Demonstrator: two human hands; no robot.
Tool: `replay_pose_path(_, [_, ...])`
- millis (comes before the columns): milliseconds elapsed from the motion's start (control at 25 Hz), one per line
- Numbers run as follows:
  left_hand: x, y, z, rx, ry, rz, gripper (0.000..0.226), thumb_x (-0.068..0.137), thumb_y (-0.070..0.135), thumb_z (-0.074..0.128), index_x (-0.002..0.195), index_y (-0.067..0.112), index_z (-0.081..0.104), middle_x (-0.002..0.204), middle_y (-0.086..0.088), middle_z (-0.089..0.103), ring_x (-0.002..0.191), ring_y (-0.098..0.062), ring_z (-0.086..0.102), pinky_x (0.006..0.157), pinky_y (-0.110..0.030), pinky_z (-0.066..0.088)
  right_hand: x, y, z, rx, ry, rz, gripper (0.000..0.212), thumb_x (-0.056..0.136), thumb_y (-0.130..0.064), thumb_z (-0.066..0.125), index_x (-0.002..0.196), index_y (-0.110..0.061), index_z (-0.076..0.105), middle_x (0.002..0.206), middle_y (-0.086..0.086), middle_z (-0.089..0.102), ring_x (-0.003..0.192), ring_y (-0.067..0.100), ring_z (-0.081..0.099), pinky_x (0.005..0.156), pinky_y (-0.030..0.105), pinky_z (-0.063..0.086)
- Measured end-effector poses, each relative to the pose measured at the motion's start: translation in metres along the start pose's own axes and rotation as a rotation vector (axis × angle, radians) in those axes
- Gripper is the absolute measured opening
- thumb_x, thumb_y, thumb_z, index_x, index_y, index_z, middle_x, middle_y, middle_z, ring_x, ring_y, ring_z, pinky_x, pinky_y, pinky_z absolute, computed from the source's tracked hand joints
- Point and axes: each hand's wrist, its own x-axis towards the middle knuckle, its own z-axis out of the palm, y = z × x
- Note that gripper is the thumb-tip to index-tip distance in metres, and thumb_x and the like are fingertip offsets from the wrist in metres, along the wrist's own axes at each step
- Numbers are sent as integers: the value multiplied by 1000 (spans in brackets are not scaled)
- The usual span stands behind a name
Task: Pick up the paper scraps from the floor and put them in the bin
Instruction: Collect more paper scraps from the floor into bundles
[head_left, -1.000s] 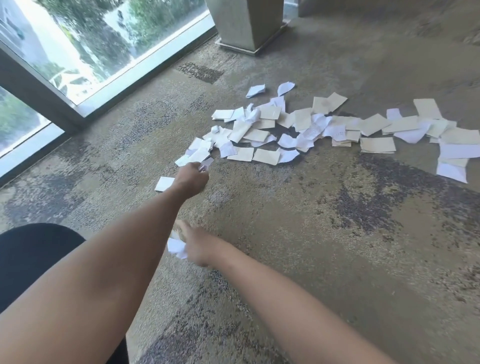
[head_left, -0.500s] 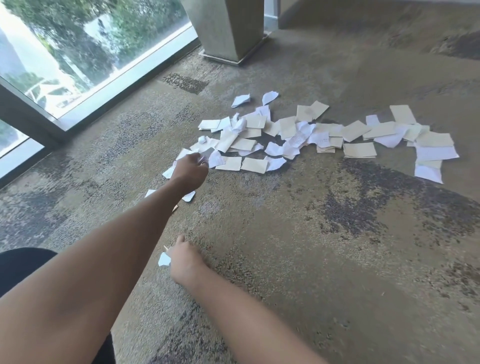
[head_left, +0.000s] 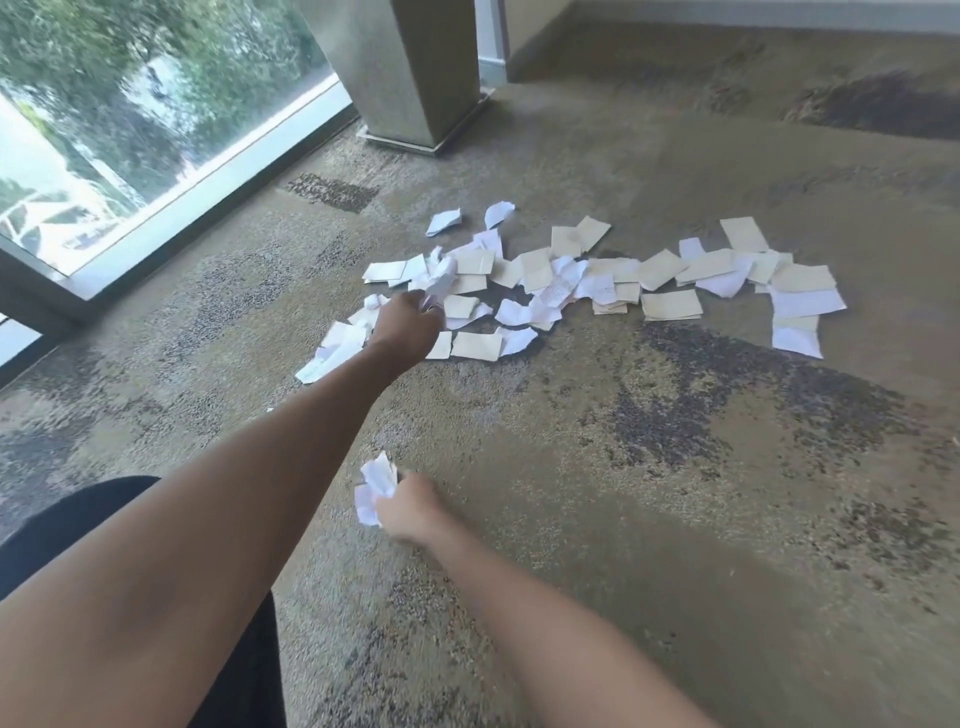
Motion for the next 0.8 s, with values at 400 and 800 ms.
replay_pose_path(400, [-49,136,66,-255,97,78,22,95,19,40,95,2,54,87,-11,56,80,-28,49,69,-32,35,-43,27,-214,757,665,-62,36,98,-26,57,130,-9,54,118,6,64,101,20,62,69,22,48])
replay_pose_path(800, [-128,361,115,-703,-278,369,17,88,15,40,73,14,48,64,1,45,57,-17,41,56,-27,37,-208,28,-410,957,1417,-402,34,94,-20,59,127,-12,57,114,1,66,106,18,64,88,28,49])
